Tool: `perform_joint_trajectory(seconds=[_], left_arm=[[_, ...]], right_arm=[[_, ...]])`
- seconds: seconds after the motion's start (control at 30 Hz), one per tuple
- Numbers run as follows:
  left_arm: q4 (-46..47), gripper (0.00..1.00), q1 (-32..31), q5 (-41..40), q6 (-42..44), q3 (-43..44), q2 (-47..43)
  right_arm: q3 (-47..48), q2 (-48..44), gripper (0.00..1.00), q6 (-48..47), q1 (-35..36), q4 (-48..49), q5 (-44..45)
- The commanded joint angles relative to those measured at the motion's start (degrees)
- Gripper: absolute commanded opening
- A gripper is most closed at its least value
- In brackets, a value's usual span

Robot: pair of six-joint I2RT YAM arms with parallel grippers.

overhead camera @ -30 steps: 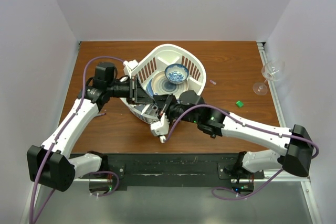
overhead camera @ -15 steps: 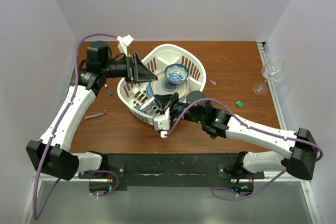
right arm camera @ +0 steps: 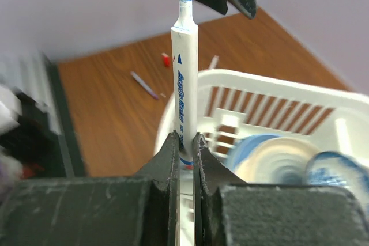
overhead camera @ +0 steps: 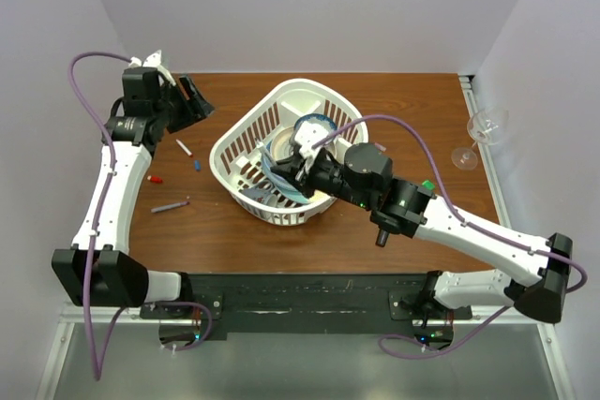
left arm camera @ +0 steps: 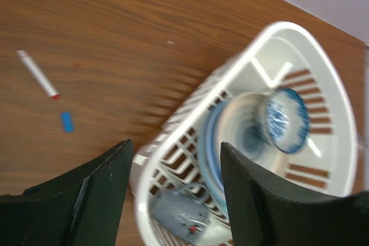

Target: Insert the pens into the pen caps

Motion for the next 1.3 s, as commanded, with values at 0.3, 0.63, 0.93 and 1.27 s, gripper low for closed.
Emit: perform_joint_trajectory(seconds=[0.3,0.63,0.93,1.27], left_arm=[[7.6,0.61,5.92,-5.4,4.84,-7.52,10.84],[12.08,0.5,5.83,-6.72,6.77,-7.08,22.1],[12.18,0.0,5.74,-7.24,8.79,-6.82,28.96],[11.47,0.0,5.83,-11.55,10.73,-5.85,33.52]], right_arm=[[-0.9,-5.16,0.0,39.53,0.03,-2.82,4.79],[0.07,-8.06,0.0,35.93,-0.06,-6.69,11.74],[-0.81,-9.03,0.0,35.13,0.02,-5.64,14.11],[-0.02,-8.77,0.0,35.04,0.02,-5.9,13.67]])
